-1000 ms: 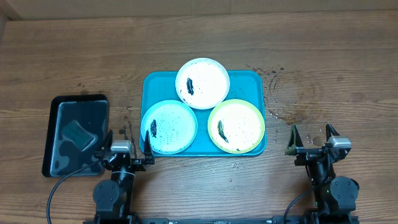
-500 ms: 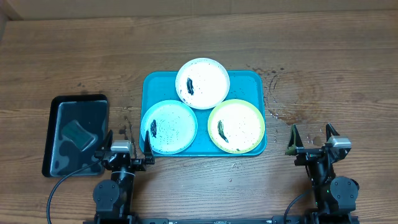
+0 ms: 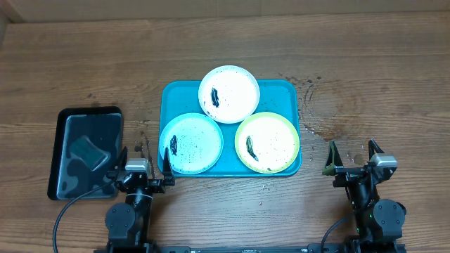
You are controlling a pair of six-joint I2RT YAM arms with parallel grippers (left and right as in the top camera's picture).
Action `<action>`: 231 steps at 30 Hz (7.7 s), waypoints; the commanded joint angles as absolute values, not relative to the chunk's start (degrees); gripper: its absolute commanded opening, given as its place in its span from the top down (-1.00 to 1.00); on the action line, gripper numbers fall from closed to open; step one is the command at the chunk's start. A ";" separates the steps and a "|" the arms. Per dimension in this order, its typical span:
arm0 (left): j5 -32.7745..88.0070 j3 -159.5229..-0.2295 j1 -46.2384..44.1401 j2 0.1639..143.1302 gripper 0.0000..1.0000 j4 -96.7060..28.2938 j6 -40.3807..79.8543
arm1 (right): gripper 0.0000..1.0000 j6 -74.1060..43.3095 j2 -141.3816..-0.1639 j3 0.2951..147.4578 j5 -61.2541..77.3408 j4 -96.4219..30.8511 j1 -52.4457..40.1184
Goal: Clean dirty plates on tray and stack at the side
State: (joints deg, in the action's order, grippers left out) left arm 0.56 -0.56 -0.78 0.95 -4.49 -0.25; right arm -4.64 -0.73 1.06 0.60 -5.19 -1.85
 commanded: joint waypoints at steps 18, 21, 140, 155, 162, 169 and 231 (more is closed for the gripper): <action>12.91 -0.27 -1.17 0.36 -0.99 9.63 0.78 | -1.00 -4.45 -0.16 0.47 0.05 -4.82 -1.48; 12.91 -0.54 -1.15 0.36 -0.99 14.24 -2.52 | -1.00 -4.45 -0.16 0.47 0.05 -4.80 -1.48; -1.50 -64.99 34.37 108.47 0.46 -47.51 22.68 | -1.00 -4.45 -0.16 0.47 0.05 -4.82 -1.48; -1.69 -64.99 34.37 108.47 -0.04 -44.38 22.72 | -1.00 -4.45 -0.16 0.47 0.05 -4.80 -1.48; -2.13 -64.99 34.37 108.47 -0.78 -38.22 22.70 | -1.00 -4.45 -0.16 0.47 0.05 -4.80 -1.48; -2.07 -64.99 34.37 108.47 0.82 -37.65 22.48 | -1.00 -4.45 -0.16 0.47 0.05 -4.82 -1.48; 2.81 -64.97 34.37 108.49 0.92 -45.78 22.48 | -1.00 -4.45 -0.16 0.47 0.05 -4.82 -1.48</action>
State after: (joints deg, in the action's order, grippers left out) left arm 1.08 -65.41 34.37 107.48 -45.65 22.35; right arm -4.62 -0.62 1.06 0.60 -5.17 -1.85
